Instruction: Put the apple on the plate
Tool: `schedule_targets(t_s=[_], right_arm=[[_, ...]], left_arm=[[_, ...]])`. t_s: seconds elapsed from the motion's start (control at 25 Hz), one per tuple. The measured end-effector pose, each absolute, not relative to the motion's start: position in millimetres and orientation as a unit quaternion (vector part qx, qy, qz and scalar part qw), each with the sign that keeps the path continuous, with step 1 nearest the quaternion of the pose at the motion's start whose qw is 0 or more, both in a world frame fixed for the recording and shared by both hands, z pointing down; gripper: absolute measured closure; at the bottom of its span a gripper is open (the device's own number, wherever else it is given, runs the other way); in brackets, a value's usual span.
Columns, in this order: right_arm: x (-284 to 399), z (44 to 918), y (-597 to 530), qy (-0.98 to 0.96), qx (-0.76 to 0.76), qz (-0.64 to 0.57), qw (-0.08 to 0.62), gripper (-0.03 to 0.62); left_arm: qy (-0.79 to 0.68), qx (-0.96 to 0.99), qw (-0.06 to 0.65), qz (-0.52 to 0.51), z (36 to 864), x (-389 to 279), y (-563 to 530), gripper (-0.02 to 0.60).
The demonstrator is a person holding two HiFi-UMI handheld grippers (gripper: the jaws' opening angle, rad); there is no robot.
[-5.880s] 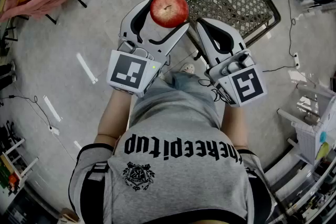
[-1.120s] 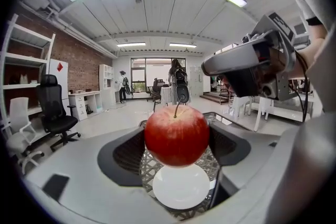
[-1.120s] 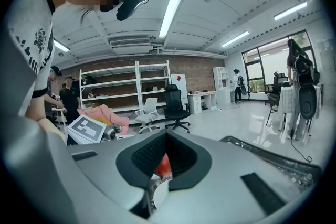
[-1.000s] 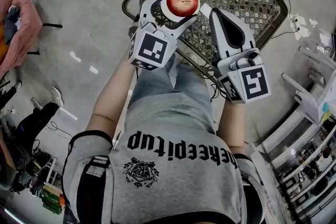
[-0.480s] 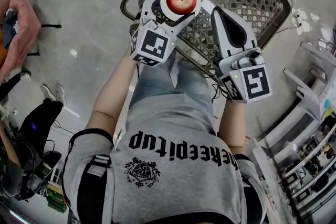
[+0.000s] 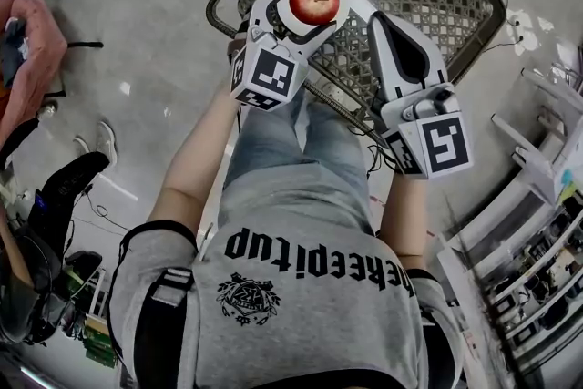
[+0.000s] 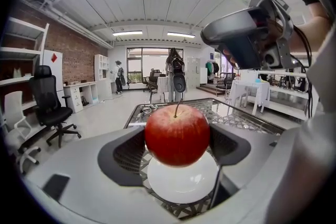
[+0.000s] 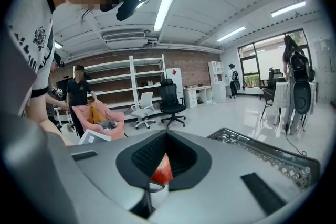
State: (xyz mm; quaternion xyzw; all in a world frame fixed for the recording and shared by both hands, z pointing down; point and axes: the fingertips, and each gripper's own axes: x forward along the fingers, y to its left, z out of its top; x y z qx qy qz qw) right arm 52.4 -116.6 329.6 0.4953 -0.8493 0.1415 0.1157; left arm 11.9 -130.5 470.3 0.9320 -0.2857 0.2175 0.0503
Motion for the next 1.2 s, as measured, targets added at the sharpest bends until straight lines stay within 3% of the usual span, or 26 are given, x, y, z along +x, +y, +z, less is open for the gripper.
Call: schedule_targets(t_s=[1.2], right_arm=[[70.7, 348.6, -118.5, -0.834, 0.513, 0.153, 0.131, 0.583]], left_arm=[[-0.267, 0.921, 0.067, 0.278, 544.6, 25.1, -130.2, 0.167]])
